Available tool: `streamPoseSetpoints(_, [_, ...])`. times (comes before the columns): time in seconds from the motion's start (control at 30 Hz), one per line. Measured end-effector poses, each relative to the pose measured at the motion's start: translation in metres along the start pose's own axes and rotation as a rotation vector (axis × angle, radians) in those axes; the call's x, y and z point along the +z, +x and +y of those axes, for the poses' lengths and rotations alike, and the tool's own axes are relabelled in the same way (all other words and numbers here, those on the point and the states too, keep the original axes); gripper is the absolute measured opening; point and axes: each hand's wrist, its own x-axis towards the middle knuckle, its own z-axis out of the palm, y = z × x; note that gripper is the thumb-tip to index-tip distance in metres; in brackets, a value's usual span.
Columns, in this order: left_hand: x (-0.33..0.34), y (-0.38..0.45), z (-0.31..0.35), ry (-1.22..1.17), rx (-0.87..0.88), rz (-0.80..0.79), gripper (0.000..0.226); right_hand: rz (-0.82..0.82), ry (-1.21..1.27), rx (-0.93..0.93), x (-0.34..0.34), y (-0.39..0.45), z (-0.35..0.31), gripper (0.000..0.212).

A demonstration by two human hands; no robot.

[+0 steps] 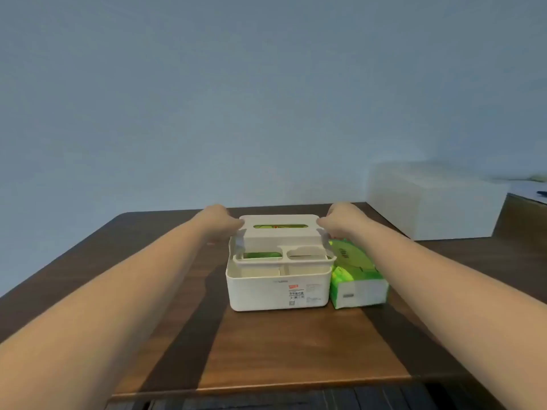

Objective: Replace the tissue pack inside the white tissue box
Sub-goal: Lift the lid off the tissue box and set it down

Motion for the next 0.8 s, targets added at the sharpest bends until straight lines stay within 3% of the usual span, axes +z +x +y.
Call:
streamPoseSetpoints(0.1, [0.005,0.002,0.001,-0.017,-0.001,-0.054,0.026,-0.007,-0.035,0.049,-0.001,-0.002,-0.003,0.005])
streamPoseSetpoints(0.17, [0.009,0.004,0.001,-0.02,-0.006,-0.062,0.02,-0.043,-0.051,0.109,-0.001,-0.004,-0.004,0.015])
streamPoseSetpoints(0.33, [0.01,0.012,-0.002,-0.06,-0.022,-0.034,0.007,-0.09,-0.115,0.15,0.001,-0.004,-0.009,0.013])
streamPoseSetpoints(0.57, [-0.021,0.017,-0.009,-0.165,0.003,0.082,0.017,-0.004,-0.076,0.076,-0.011,-0.005,-0.039,0.02])
streamPoseSetpoints(0.8, [-0.052,0.017,-0.072,-0.213,-0.088,0.162,0.012,-0.041,-0.079,-0.039,0.002,-0.01,-0.109,0.017])
